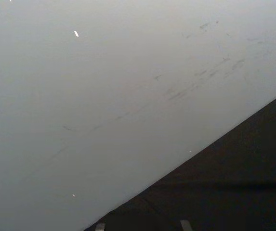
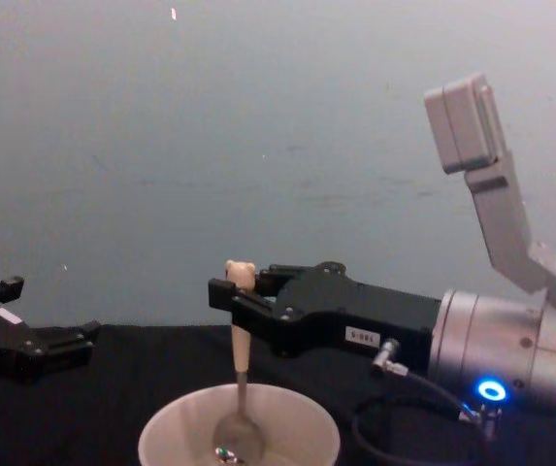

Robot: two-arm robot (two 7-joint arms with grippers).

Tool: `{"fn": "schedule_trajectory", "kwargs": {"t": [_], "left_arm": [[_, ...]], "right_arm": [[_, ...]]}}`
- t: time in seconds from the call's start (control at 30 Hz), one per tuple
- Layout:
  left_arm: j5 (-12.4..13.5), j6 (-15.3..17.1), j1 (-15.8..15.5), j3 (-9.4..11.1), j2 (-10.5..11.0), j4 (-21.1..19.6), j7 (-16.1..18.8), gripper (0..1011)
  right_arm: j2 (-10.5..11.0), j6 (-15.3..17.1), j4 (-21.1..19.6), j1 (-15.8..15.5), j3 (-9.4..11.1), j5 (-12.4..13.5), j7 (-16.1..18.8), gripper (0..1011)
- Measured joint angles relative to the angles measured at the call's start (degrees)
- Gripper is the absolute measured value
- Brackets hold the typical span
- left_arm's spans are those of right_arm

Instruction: Pick up the stirring spoon with one hand, stir inside the cup, then place it back in its original position.

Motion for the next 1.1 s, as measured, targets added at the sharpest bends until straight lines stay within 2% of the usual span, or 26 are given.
{"fn": "schedule_trajectory", "kwargs": {"t": [0.4,0.7,1.1], "left_arm": [[0.00,0.00,0.00,0.00,0.00,0.00,0.00,1001],[0.00,0.00,0.01,0.00,0.00,0.00,0.00,1001],[0.00,0.00,0.00,0.00,0.00,0.00,0.00,1001]], "right_arm": [[1.15,0.57,-1.94,-1.03,0.38,-0.34,0.13,212],[3.44,1.22,-5.57,-2.97,1.12,0.52,0.28,212],[6.07,2.34,-10.02,-5.53,0.47,1.62,1.65,212]]}}
